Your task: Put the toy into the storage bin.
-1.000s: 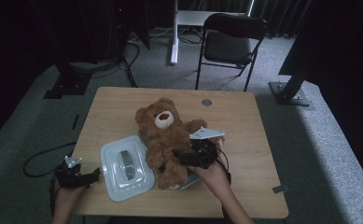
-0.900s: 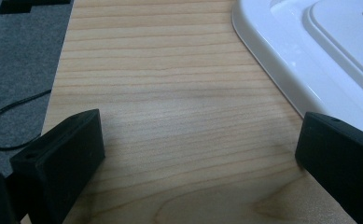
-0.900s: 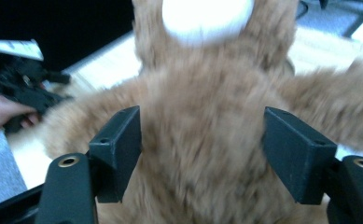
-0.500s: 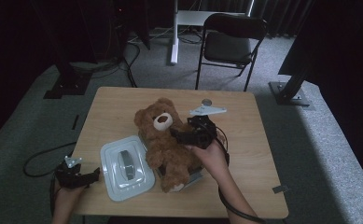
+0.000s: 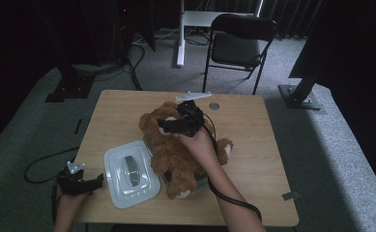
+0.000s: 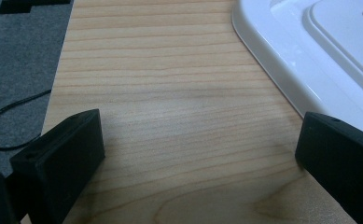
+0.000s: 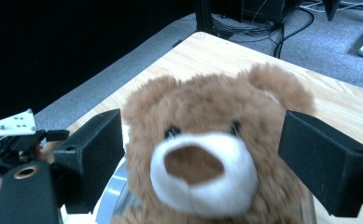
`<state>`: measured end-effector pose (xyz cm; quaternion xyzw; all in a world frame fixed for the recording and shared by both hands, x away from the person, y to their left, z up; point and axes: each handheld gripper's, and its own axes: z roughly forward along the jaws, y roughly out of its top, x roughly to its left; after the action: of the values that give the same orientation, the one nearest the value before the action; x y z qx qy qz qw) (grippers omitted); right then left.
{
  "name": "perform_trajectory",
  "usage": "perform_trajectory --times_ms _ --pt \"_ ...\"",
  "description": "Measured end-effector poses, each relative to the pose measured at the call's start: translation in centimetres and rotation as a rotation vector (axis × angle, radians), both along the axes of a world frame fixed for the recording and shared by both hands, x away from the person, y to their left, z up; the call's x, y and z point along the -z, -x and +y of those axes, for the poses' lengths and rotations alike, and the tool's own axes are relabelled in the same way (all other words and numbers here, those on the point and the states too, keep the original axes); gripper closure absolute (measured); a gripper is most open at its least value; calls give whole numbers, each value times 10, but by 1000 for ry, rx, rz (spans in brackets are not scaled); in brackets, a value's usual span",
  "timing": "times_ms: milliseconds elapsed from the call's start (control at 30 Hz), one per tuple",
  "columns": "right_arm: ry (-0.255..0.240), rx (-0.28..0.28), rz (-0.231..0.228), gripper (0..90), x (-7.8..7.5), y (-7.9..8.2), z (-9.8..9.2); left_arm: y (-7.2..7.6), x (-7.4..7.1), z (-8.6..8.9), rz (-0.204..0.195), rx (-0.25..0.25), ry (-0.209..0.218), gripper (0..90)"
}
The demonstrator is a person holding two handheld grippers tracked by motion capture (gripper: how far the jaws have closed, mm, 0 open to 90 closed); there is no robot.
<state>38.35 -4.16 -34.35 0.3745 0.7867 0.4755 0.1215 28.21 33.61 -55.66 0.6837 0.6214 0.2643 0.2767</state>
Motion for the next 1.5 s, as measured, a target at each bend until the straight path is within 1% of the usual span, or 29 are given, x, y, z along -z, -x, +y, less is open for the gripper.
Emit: perform_trajectory --times_ms 67,167,233,267,300,333,367,400,433,500,533,600,700,800,867,967,1000,1033,1067,1100,1167,1233,1300,1333,1367,1400,1433,1467,1500 --pt "7 -10 -1 139 -2 -4 7 0 0 0 0 0 0 19" --pt "17 -9 -5 158 -5 -9 15 0 0 0 0 0 0 19" --pt "61 -9 -12 183 -5 -13 21 0 0 0 0 1 0 19" --pt "82 -3 5 184 -1 -17 24 0 0 0 0 1 0 19" --pt "88 -3 22 191 2 -20 25 0 0 0 -1 2 1 19" --pt "114 -3 48 195 9 -24 28 0 0 0 -1 2 1 19" --pt "137 -5 52 196 14 -26 29 0 0 0 -1 2 1 19" --pt "186 1 41 205 22 -26 32 0 0 0 -1 2 1 19" --pt "192 0 33 217 25 -25 31 0 0 0 -1 2 1 19" --pt "187 1 35 240 28 -23 28 0 0 0 -1 2 1 19" --pt "193 3 37 251 29 -22 27 0 0 0 -1 2 1 19" --pt "201 -11 45 269 33 -20 26 0 0 0 -2 3 -1 19" --pt "241 -38 59 274 42 -14 27 0 0 0 -3 2 0 19" --pt "268 -62 98 283 51 -13 30 0 0 0 -1 4 -2 19" --pt "304 -78 133 290 60 -13 35 0 0 0 0 5 -3 19" --pt "404 -86 211 301 85 -18 48 0 0 0 1 4 -2 19" --pt "434 -81 222 301 94 -20 53 0 0 0 0 4 -2 19" --pt "455 -72 224 300 100 -20 57 0 0 0 1 4 -2 19" --pt "465 -63 222 300 104 -21 59 0 0 0 1 4 -2 19" --pt "460 -55 219 294 105 -20 60 0 0 0 1 4 -1 19" --pt "431 -42 221 292 102 -20 57 0 0 0 1 4 -1 19" --pt "403 -25 215 295 97 -20 52 0 0 0 1 4 -1 19" --pt "394 -25 207 295 89 -17 49 0 0 0 1 4 -1 19" --pt "376 -24 206 295 84 -16 47 0 0 0 1 4 -2 19" --pt "376 -24 206 295 84 -16 47 0 0 0 1 4 -2 19" --pt "354 -29 205 295 79 -15 45 0 0 0 -1 4 -1 19" --pt "325 -37 193 295 71 -11 42 0 0 0 -1 4 -1 19" --pt "311 -37 182 295 67 -9 40 0 0 0 -1 4 -1 19" --pt "287 -45 166 294 60 -4 36 0 0 0 -1 3 -1 19"
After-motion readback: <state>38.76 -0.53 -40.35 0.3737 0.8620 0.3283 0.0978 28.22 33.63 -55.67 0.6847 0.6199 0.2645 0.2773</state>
